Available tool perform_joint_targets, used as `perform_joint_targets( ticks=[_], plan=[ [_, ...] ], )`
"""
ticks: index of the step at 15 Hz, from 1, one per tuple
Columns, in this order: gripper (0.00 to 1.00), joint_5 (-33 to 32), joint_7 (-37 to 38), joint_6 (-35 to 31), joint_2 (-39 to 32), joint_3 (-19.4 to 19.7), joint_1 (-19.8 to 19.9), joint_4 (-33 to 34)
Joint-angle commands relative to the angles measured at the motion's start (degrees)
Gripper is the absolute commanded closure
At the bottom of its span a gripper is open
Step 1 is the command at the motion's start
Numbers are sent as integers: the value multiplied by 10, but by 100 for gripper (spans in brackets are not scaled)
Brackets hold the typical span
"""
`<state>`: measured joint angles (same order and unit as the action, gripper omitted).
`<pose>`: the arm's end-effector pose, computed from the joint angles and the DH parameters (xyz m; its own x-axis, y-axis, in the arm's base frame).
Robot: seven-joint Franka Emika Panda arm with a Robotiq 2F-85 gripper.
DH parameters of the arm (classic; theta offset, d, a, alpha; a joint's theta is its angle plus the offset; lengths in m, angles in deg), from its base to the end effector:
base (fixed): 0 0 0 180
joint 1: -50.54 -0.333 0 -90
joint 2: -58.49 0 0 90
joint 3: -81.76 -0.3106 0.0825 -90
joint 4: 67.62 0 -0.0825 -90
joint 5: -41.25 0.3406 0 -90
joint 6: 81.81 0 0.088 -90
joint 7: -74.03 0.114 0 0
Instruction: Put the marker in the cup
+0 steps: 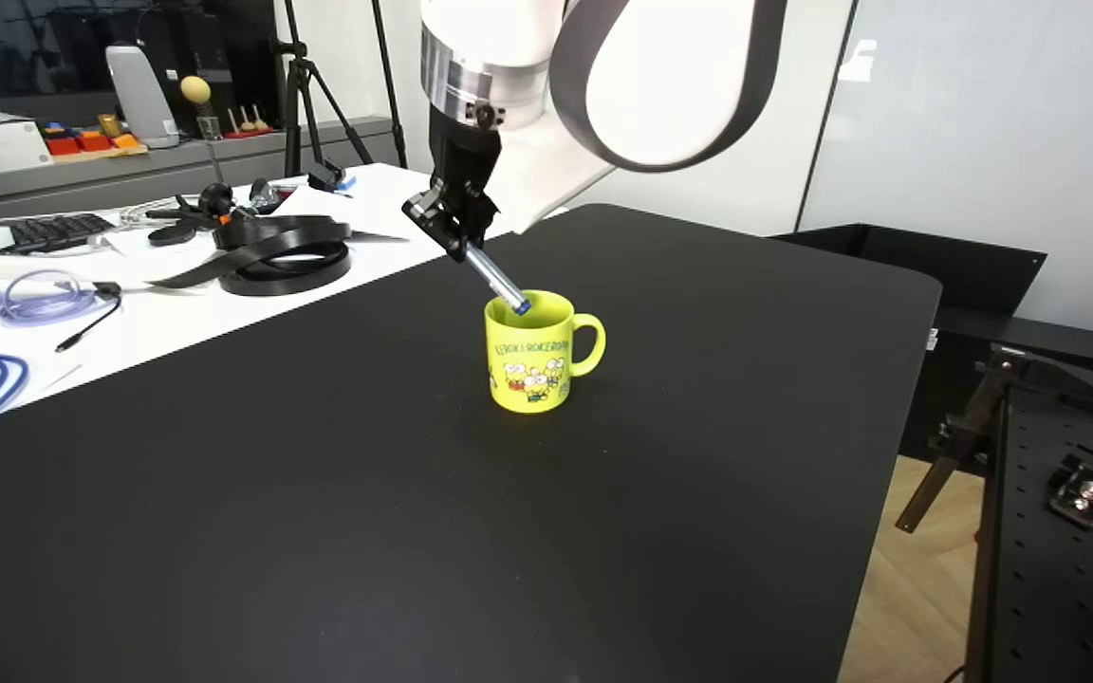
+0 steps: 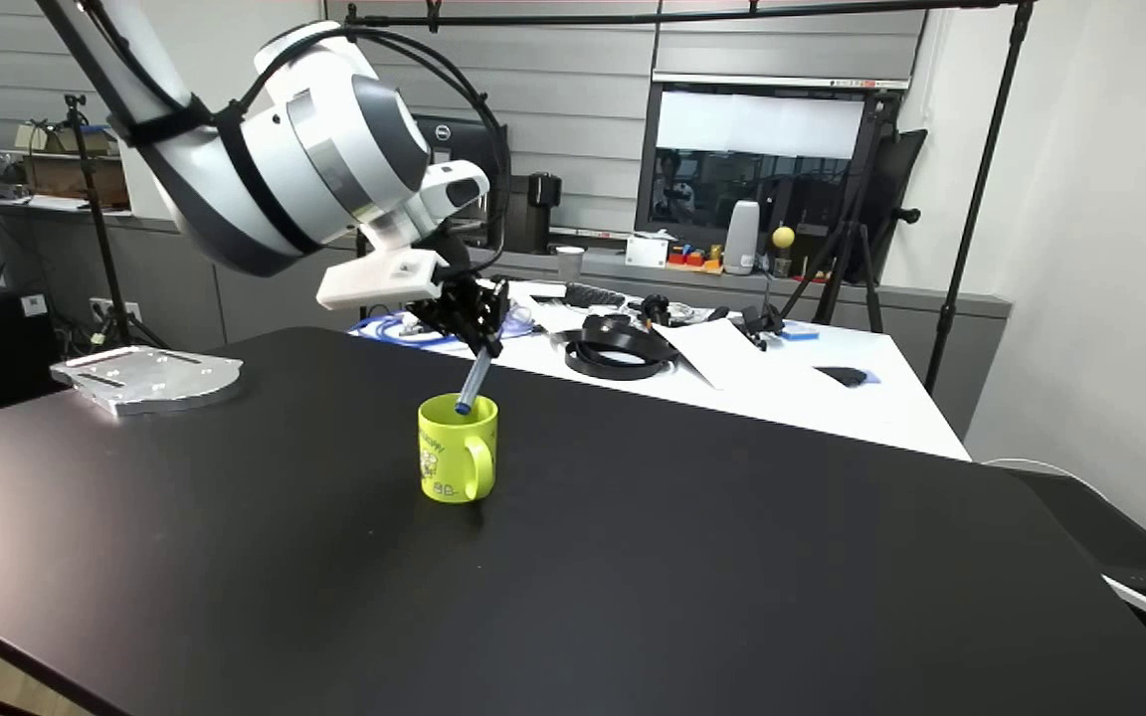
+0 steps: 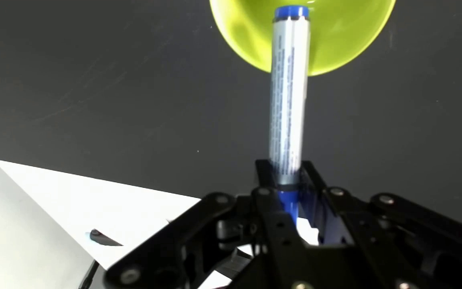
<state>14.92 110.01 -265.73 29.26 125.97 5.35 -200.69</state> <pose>0.5314 0.0588 0.2459 0.8648 0.0742 0.4966 -0.0516 -0.9706 0.2350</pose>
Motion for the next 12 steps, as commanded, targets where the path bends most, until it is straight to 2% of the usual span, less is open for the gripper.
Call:
perform_joint_targets(
  ticks=[1, 3, 5, 6, 7, 12],
  plan=[
    [95, 18, 19, -25, -8, 3, -11, -20],
    [92, 28, 17, -34, -12, 8, -19, -27],
    [95, 38, 15, -43, -14, 16, -29, -36],
    [54, 39, 12, -46, -12, 17, -30, -40],
    [54, 41, 8, -47, -10, 17, -31, -44],
    [21, 40, 2, -40, 3, 8, -23, -57]
  ],
)
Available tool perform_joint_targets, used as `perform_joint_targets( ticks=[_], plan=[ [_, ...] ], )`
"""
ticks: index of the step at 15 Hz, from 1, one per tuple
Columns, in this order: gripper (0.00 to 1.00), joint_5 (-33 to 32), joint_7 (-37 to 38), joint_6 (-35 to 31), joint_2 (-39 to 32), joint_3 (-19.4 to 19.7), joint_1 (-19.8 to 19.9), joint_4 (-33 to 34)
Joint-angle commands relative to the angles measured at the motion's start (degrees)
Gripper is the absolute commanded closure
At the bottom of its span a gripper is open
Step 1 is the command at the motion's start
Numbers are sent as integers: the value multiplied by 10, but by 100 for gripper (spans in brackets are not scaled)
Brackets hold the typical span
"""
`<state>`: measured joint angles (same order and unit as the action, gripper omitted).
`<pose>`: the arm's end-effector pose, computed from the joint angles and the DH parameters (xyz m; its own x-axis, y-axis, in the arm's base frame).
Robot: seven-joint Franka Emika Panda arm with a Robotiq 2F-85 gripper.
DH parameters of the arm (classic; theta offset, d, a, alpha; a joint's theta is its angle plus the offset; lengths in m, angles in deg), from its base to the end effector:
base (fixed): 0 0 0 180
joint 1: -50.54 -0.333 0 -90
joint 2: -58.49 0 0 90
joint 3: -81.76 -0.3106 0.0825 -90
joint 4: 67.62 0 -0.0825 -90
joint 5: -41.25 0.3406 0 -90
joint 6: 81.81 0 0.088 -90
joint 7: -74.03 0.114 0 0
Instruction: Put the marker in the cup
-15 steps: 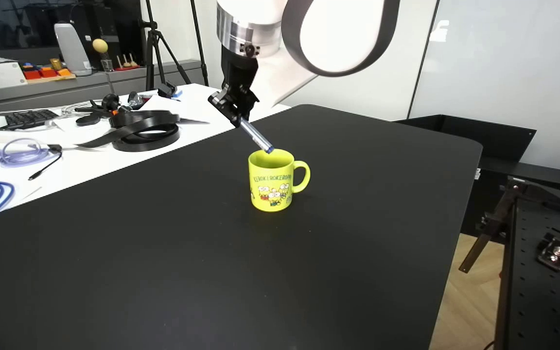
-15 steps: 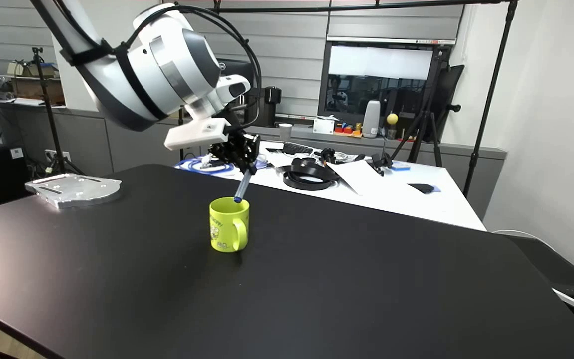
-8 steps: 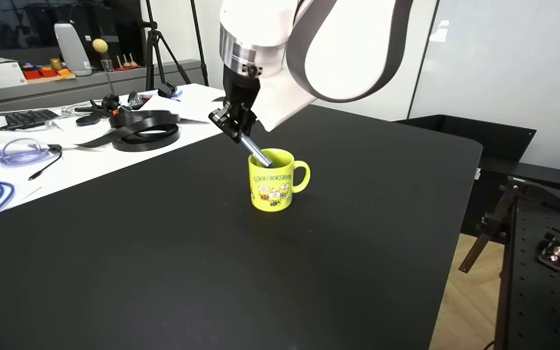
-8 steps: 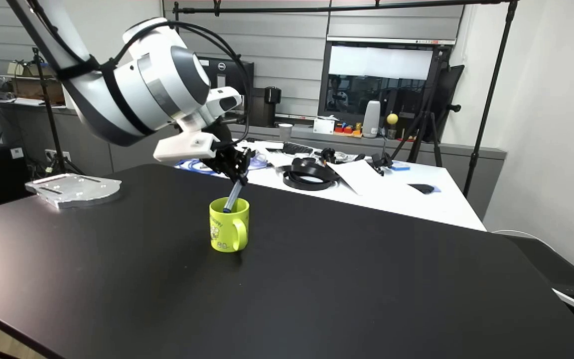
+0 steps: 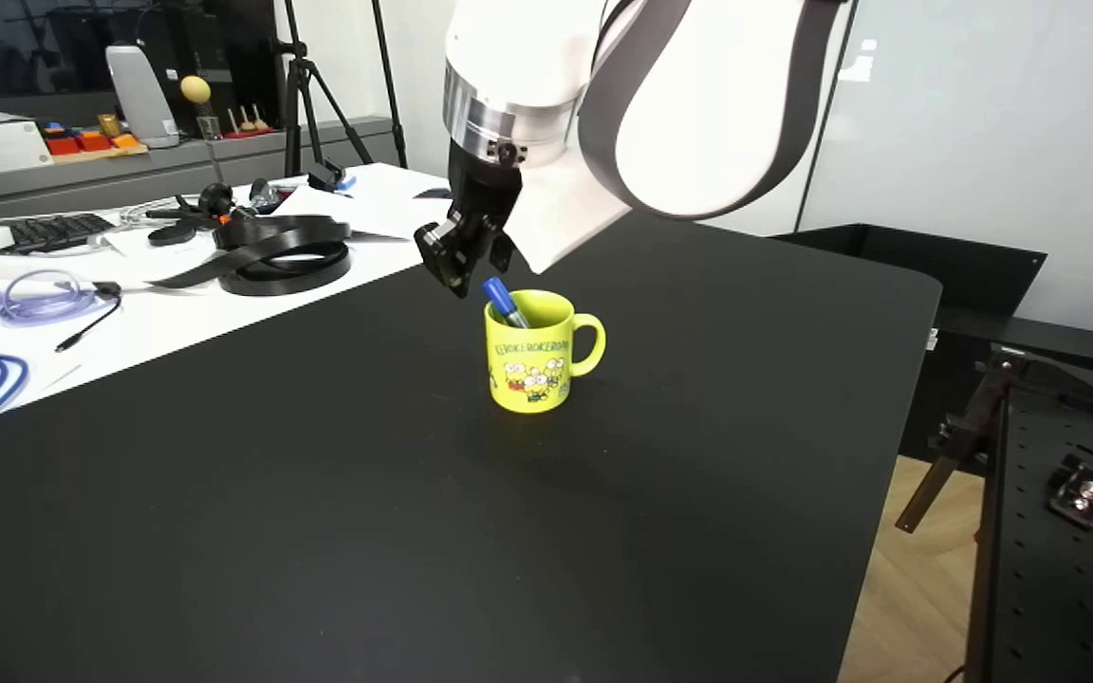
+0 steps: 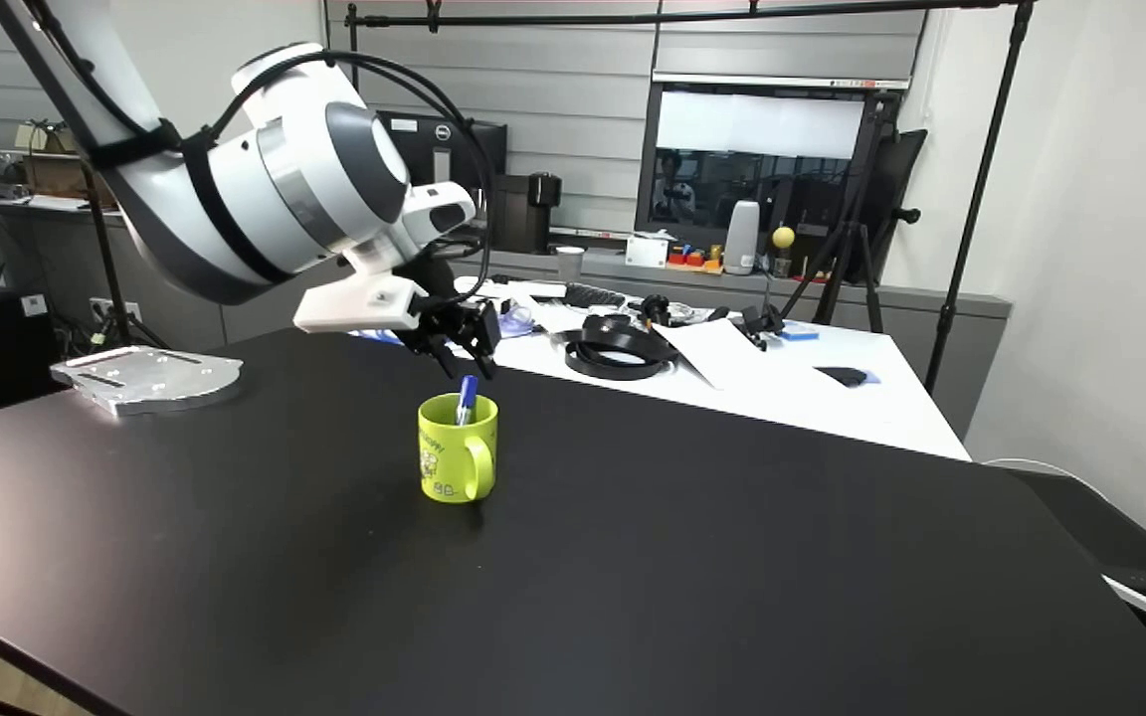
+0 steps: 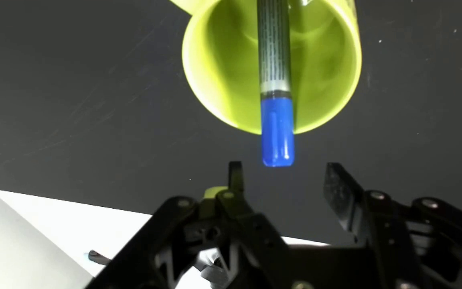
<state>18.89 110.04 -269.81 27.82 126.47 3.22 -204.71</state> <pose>0.5111 0.0628 0.2262 0.8691 0.0384 0.4932 -0.0717 -0.9767 0.2024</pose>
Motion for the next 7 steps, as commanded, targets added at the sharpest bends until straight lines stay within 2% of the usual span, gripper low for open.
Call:
perform_joint_targets(
  ticks=[1, 3, 5, 6, 7],
  plan=[
    [13, 97, -90, 7, 26, -23, 7, -26],
    [0, 140, -156, 72, 73, -84, 56, -33],
    [0, 151, -216, 153, 105, -138, 104, -30],
    [0, 144, -225, 192, 105, -135, 104, -23],
    [0, 135, -242, 222, 126, -168, 140, -24]
  ],
)
